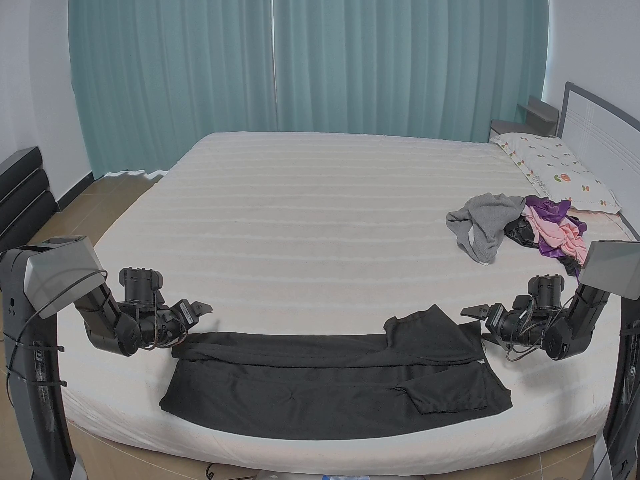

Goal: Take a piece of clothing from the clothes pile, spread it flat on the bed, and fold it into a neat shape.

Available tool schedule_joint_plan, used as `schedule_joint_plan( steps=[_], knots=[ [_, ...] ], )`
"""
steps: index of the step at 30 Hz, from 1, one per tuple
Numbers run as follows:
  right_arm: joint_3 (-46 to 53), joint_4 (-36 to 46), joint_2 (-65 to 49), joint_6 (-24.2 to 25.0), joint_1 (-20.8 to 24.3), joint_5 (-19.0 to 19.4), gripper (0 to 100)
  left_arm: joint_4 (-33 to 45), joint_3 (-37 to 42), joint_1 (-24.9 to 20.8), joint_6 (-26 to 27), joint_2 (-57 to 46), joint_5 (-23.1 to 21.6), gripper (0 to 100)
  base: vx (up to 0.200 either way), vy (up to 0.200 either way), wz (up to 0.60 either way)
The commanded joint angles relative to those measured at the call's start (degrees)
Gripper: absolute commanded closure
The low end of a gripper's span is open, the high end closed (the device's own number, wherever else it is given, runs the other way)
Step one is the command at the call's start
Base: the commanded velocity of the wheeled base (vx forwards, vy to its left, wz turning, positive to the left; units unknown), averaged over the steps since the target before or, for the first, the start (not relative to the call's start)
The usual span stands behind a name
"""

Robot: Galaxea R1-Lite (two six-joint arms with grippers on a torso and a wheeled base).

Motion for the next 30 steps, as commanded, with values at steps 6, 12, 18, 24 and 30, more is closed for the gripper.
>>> schedule_joint_plan(
  steps=[6, 12, 18, 24, 30],
  knots=[
    [-0.06, -0.05, 0.26, 0.01, 0.02, 0.14, 0, -0.24, 0.48, -0.50, 1.14, 1.62, 0.65, 100, 0.000, 0.000, 0.00],
    [-0.15, -0.05, 0.26, 0.10, 0.02, 0.14, 0, -0.33, 0.57, 1.08, 0.26, 1.18, 0.91, 100, 0.000, 0.000, 0.00],
    [-0.06, -0.05, 0.17, 0.10, 0.02, 0.14, 0, -0.60, 0.57, 3.01, -4.22, -1.20, 0.91, 100, 0.000, 0.000, 0.00],
    [0.12, -0.14, 0.17, 0.10, 0.02, 0.14, 0, -0.07, 1.45, 4.77, -5.54, -2.95, -0.50, 100, 0.000, 0.000, 0.00],
    [0.20, -0.14, 0.17, 0.18, 0.11, 0.14, 0, 0.11, -0.40, 3.98, -5.63, -2.60, -6.21, 0, 0.000, 0.000, 0.00]
  ],
)
